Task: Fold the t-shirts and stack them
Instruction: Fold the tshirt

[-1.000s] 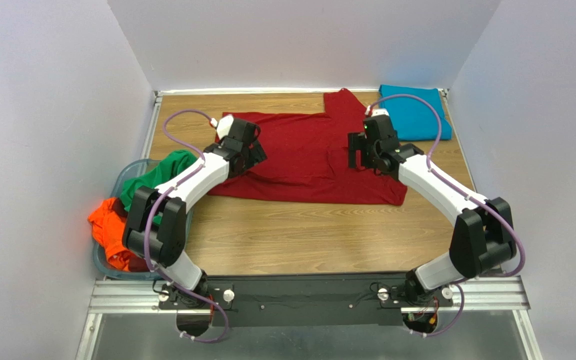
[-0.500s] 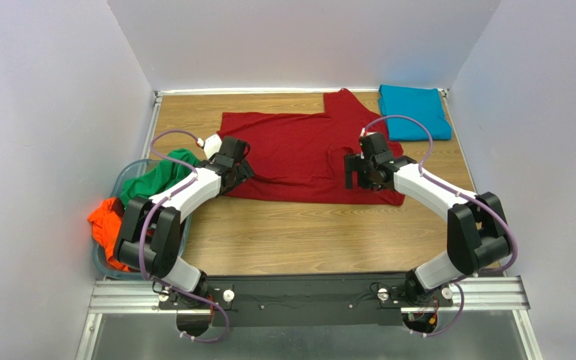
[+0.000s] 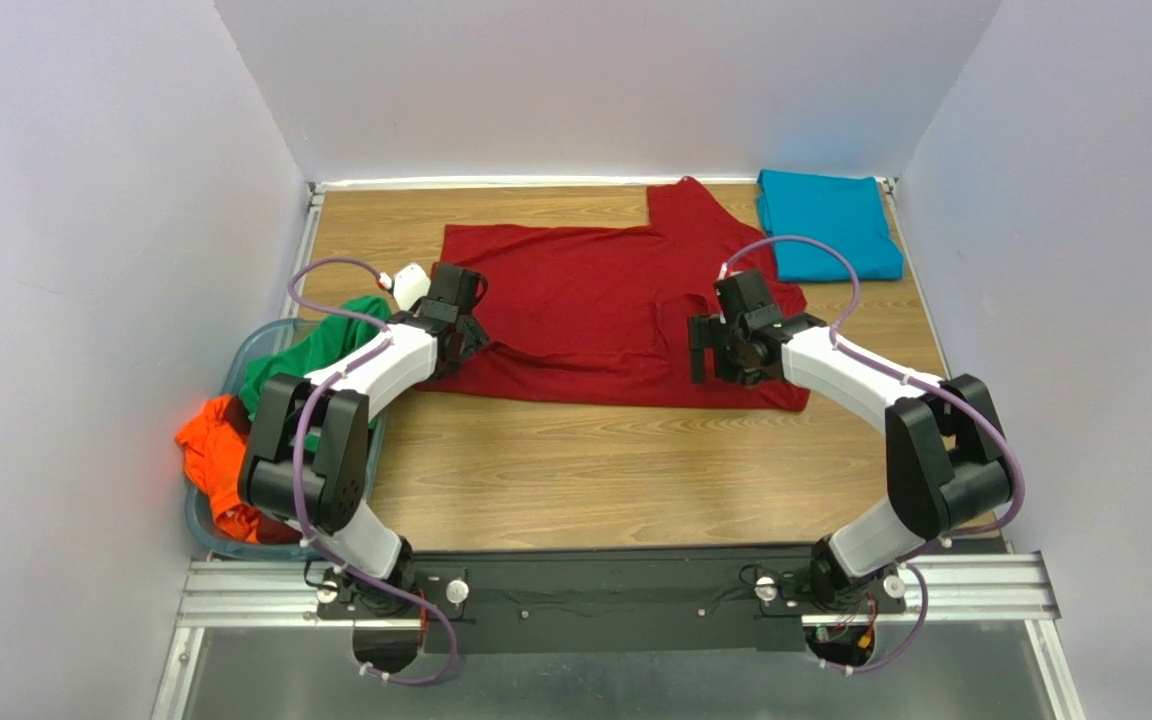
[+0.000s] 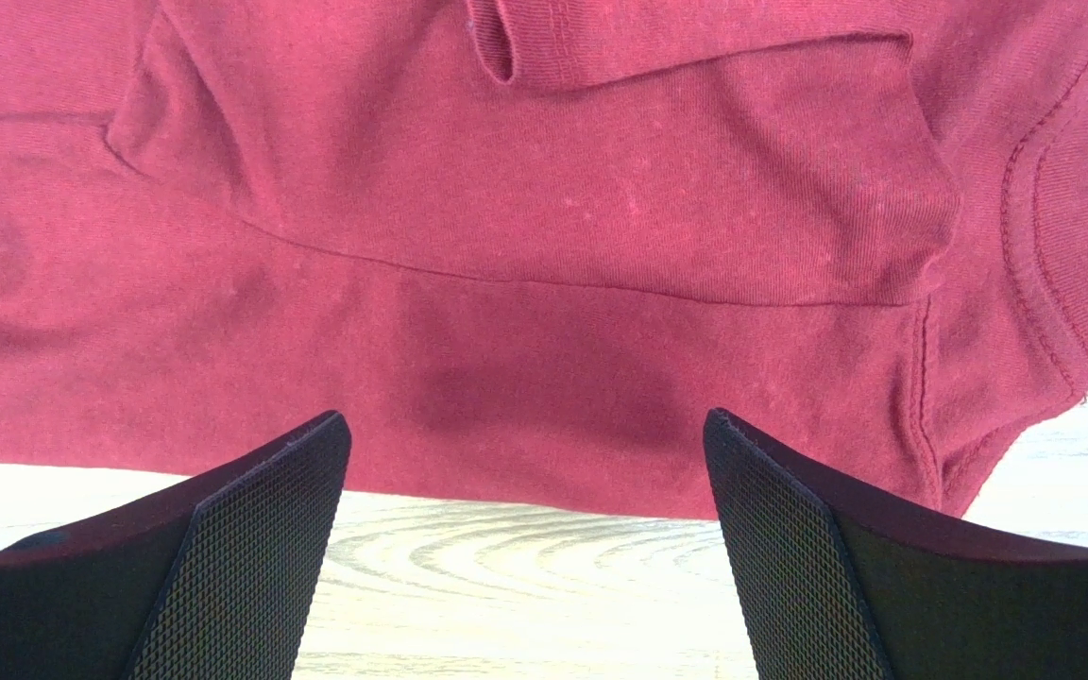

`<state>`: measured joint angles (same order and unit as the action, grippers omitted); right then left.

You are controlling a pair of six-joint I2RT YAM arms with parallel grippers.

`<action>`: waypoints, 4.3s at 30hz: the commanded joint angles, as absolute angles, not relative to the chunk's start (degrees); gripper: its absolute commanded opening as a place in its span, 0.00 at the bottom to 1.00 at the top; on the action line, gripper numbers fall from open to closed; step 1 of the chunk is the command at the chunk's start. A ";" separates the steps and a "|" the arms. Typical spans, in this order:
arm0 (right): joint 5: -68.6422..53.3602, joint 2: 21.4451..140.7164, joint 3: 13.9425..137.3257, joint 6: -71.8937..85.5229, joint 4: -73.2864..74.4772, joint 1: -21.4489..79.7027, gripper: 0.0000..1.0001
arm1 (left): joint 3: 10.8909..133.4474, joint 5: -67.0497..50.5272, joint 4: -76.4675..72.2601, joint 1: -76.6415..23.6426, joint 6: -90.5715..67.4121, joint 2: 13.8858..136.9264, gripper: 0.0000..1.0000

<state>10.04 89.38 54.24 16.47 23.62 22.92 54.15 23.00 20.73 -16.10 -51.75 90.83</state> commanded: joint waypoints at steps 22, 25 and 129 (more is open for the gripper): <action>13.36 90.18 53.53 16.17 23.12 23.03 1.00 | 60.38 25.14 19.86 -13.36 -50.80 95.89 0.08; 13.45 90.00 53.70 16.17 23.12 23.03 1.00 | 62.05 24.87 20.13 -12.83 -50.54 96.42 0.07; 32.08 117.86 85.86 5.89 21.80 11.95 0.26 | 77.61 17.58 17.32 -12.39 -43.24 108.90 0.93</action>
